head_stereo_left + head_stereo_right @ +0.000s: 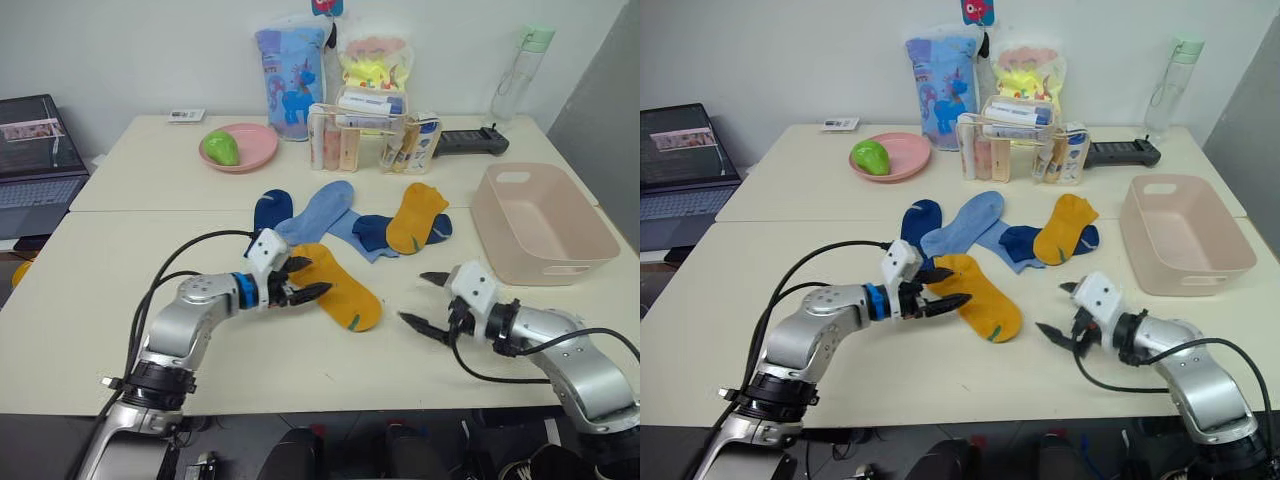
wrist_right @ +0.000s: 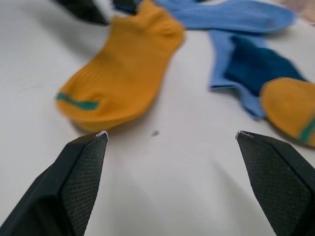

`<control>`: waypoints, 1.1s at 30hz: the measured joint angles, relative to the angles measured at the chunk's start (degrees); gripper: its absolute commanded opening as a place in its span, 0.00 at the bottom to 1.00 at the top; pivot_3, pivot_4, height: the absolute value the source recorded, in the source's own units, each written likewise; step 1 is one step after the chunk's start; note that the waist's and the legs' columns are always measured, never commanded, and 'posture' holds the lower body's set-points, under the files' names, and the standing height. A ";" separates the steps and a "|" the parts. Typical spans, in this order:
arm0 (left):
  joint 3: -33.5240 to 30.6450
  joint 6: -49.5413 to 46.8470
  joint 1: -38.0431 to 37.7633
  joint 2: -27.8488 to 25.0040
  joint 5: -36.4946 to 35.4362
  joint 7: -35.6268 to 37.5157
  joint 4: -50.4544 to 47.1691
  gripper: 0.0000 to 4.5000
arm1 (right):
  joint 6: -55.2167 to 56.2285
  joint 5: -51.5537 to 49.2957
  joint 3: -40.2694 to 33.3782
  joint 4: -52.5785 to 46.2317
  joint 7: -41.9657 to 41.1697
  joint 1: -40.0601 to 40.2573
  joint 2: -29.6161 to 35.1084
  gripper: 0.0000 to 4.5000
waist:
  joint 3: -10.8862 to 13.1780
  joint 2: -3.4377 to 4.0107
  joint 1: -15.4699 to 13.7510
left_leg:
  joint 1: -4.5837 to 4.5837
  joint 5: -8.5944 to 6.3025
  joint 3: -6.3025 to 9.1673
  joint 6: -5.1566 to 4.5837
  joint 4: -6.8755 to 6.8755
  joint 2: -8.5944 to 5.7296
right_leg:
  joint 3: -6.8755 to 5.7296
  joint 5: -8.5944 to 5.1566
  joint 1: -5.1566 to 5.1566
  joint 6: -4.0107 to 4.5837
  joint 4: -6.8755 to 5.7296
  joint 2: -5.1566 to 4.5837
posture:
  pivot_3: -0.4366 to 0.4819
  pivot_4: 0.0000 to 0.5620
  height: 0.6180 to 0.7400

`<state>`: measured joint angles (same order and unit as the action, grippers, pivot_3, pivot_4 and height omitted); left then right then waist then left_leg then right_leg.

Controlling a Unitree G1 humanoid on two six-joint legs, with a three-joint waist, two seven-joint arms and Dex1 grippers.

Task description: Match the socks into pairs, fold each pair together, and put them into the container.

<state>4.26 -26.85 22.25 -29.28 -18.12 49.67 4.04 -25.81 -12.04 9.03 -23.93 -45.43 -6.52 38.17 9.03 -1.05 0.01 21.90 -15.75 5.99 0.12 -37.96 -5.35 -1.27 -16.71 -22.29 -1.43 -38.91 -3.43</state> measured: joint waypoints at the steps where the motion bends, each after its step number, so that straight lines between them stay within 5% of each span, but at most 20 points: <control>1: -0.03 0.98 -0.43 0.07 0.62 -0.55 1.04 0.81 | 1.11 1.01 1.89 1.09 -1.01 -1.02 0.15 1.00 | 0.00 0.00 -0.01 | -0.01 0.00 -0.01 0.00 -0.01 0.00 | 0.00 0.00 0.01 0.00 0.00 0.00 | 0.48 0.27 1.00; 8: -0.29 3.12 -2.24 1.12 1.42 -2.63 2.26 0.81 | 8.56 7.18 9.74 8.89 -5.36 -8.99 -0.87 1.00 | 0.00 -0.01 0.03 | 0.00 0.00 0.00 0.02 0.00 -0.01 | -0.01 0.01 -0.01 -0.01 0.00 -0.01 | 0.48 0.27 1.00; 11: -0.65 2.83 -3.48 0.73 0.90 -2.60 0.42 0.82 | 11.35 8.90 12.08 12.58 -7.04 -11.21 -2.01 0.87 | 0.00 -0.01 0.04 | -0.01 0.01 0.00 0.02 0.00 0.00 | 0.00 0.01 -0.01 -0.01 -0.01 -0.01 | 0.48 0.27 1.00; 22: -2.83 1.66 -3.97 -0.93 0.41 -2.68 -1.28 0.82 | 17.44 10.54 12.89 17.57 -9.75 -14.10 -3.97 0.01 | 0.00 -0.01 0.05 | -0.01 0.01 0.00 0.02 -0.01 0.00 | 0.00 0.01 -0.02 0.00 -0.02 -0.01 | 0.48 0.27 1.00; 33: -0.52 1.25 -0.53 1.24 1.28 -1.98 2.67 0.82 | 29.30 10.57 5.87 15.15 -14.25 -5.76 8.28 0.01 | 0.02 -0.03 -0.22 | -0.01 0.00 -0.02 0.02 -0.03 -0.01 | -0.02 0.01 0.02 -0.01 -0.01 -0.01 | 0.48 0.27 1.00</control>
<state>3.74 -25.60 21.73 -28.04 -16.84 47.69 6.71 3.48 -1.46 14.90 -8.79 -59.68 -12.28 46.45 9.05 -1.07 -0.20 21.89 -15.75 5.97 0.14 -37.98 -5.36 -1.29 -16.71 -22.27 -1.44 -38.92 -3.44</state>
